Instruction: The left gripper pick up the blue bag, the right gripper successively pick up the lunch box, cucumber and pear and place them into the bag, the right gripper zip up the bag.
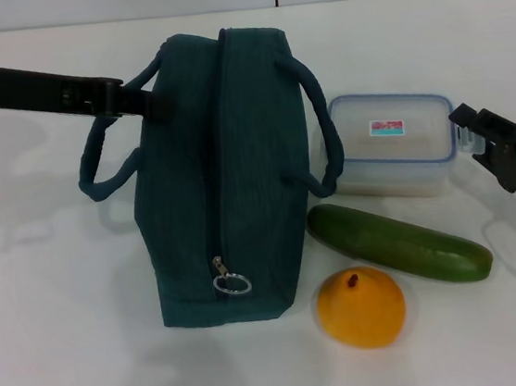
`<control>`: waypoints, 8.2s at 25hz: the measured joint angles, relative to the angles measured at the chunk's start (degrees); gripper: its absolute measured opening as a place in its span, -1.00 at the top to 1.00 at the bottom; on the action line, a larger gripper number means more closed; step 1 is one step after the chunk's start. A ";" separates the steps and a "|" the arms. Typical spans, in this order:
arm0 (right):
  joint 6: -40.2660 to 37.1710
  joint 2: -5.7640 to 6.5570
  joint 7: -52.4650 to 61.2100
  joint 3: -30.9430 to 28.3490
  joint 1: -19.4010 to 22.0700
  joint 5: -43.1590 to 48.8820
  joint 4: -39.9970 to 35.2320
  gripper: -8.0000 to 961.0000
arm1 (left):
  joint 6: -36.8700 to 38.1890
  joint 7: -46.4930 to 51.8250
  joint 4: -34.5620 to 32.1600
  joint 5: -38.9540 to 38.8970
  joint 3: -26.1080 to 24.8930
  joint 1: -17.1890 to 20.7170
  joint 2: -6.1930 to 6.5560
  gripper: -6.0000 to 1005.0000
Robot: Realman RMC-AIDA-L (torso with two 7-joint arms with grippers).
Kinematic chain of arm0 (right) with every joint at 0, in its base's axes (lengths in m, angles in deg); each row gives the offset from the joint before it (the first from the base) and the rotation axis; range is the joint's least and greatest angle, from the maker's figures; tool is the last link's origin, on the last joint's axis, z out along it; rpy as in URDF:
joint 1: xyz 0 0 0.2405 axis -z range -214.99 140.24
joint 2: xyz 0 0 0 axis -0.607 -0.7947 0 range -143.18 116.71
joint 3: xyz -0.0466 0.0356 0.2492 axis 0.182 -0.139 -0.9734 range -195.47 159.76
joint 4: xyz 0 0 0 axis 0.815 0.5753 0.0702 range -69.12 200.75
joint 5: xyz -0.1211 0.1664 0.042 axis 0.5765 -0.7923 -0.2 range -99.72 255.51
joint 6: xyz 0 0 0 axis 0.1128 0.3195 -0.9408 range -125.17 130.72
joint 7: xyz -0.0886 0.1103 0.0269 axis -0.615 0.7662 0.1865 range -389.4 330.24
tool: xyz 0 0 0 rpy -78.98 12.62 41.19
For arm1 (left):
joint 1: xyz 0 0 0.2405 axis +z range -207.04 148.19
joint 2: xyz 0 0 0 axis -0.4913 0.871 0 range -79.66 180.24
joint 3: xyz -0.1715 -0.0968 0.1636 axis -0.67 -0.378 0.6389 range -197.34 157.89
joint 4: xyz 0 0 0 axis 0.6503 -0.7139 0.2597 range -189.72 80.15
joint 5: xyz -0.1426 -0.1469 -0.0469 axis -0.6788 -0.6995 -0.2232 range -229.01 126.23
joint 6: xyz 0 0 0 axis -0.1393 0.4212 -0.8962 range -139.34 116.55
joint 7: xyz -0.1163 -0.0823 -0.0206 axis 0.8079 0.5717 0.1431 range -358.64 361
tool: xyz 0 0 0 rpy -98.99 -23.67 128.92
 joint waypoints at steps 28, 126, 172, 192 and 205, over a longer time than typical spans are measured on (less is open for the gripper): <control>-0.71 0.00 3.13 -0.08 -0.01 -0.18 -0.17 0.76 | 0.00 0.00 0.00 -0.01 0.00 -0.02 0.00 0.89; -28.65 0.01 20.70 -12.97 -7.88 -4.22 0.04 0.79 | -5.03 1.05 -4.60 3.34 3.92 -4.65 -1.37 0.89; -7.68 0.00 15.30 -14.33 -12.86 18.44 1.05 0.79 | -5.89 0.05 -4.98 3.83 6.76 -5.11 -2.88 0.89; -4.24 0.00 12.64 -13.88 -17.31 25.17 1.57 0.57 | -6.80 -4.48 -2.35 2.28 5.41 -4.34 -2.40 0.89; -29.62 0.16 -5.88 -13.98 -2.18 24.00 -15.87 0.57 | -10.36 -10.25 1.92 2.33 -0.71 -3.09 -1.70 0.89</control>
